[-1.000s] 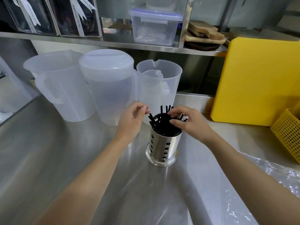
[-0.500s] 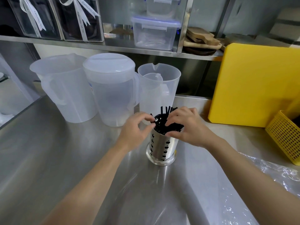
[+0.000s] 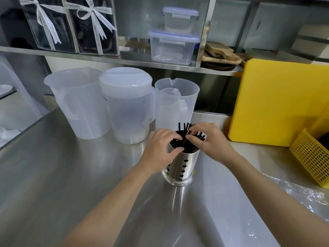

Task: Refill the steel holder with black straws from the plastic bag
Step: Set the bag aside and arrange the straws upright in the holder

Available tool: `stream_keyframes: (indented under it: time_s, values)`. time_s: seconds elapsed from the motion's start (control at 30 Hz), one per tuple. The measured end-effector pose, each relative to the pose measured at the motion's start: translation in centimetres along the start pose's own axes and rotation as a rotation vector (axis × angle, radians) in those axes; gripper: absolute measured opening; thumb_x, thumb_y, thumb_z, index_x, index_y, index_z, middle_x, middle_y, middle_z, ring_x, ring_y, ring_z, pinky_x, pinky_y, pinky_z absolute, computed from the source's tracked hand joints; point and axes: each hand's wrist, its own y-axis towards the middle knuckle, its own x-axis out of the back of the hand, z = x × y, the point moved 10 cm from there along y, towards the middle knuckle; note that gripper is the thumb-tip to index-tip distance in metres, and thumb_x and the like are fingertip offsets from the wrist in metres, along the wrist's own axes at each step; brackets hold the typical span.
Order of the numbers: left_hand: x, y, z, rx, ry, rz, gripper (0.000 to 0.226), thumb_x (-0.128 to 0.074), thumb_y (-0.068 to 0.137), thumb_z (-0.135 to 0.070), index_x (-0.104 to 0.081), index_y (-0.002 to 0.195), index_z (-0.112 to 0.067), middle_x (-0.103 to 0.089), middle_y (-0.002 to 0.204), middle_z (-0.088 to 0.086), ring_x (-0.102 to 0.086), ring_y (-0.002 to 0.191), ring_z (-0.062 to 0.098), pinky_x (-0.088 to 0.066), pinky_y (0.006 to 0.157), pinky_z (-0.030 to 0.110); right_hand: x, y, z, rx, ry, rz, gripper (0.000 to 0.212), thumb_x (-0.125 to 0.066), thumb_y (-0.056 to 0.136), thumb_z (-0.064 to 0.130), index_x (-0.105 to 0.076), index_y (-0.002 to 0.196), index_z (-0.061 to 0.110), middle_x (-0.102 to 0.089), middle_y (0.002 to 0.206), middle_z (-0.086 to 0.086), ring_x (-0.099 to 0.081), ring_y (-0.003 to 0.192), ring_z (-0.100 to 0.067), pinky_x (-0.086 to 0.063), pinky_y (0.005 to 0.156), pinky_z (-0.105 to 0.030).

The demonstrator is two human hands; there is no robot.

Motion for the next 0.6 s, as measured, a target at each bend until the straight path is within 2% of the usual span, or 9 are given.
stream_keyframes:
  time_s: [0.1,0.17,0.23,0.33,0.47,0.6]
  values:
    - [0.2,1.1,-1.0,0.016,-0.049,-0.009,0.023,-0.062,0.076,-0.035,-0.066,0.09,-0.017,-0.069,0.087,-0.005,-0.051,0.089,0.005,-0.032,0.088,0.027,1.4,0.4,0.9,-0.017,0.108,-0.023,0.013,-0.063,0.083,0.021,-0.067,0.086,0.009,-0.062,0.08,0.006,-0.052,0.083,0.003,-0.038,0.073,-0.01]
    - [0.3,1.8,-1.4,0.062,-0.168,0.004,0.013,-0.066,0.079,-0.024,-0.068,0.088,-0.015,-0.07,0.083,-0.004,-0.059,0.082,0.008,-0.041,0.085,0.027,2.2,0.5,1.4,-0.015,0.134,-0.044,0.012,-0.062,0.083,0.021,-0.067,0.085,0.009,-0.06,0.076,0.011,-0.053,0.083,0.0,-0.041,0.07,-0.009]
    - [0.6,2.2,-1.7,0.114,-0.258,0.007,0.008,-0.066,0.081,-0.017,-0.069,0.088,-0.014,-0.069,0.079,-0.009,-0.062,0.077,0.004,-0.048,0.078,0.02,3.1,0.5,1.7,-0.017,0.151,-0.079,0.012,-0.061,0.084,0.022,-0.066,0.088,0.012,-0.059,0.078,0.016,-0.055,0.083,-0.002,-0.044,0.07,-0.01]
    - [2.3,2.8,-2.0,0.179,-0.365,-0.079,0.002,-0.066,0.081,-0.014,-0.067,0.083,-0.015,-0.064,0.074,-0.015,-0.06,0.073,-0.003,-0.044,0.073,0.008,4.6,-0.1,1.5,-0.026,0.166,-0.152,0.016,-0.058,0.087,0.019,-0.062,0.102,0.015,-0.06,0.085,0.01,-0.056,0.08,-0.004,-0.045,0.069,-0.007]
    - [5.0,3.7,-1.8,0.302,-0.639,-0.224,0.013,-0.066,0.08,-0.009,-0.064,0.075,-0.021,-0.068,0.073,-0.004,-0.065,0.068,0.007,-0.052,0.073,0.018,4.5,-1.0,1.6,0.053,-0.034,-0.097,0.033,-0.058,0.085,0.004,-0.059,0.117,0.015,-0.063,0.089,-0.001,-0.052,0.073,-0.007,-0.038,0.064,-0.005]
    - [5.4,3.6,0.3,0.542,-0.931,-0.334,0.007,-0.063,0.084,-0.013,-0.065,0.078,-0.017,-0.069,0.075,0.0,-0.066,0.071,0.012,-0.052,0.073,0.026,3.7,-1.6,2.9,0.213,-0.156,-0.063,0.049,-0.065,0.078,-0.001,-0.057,0.123,0.018,-0.066,0.097,-0.005,-0.049,0.077,-0.003,-0.037,0.066,-0.003]
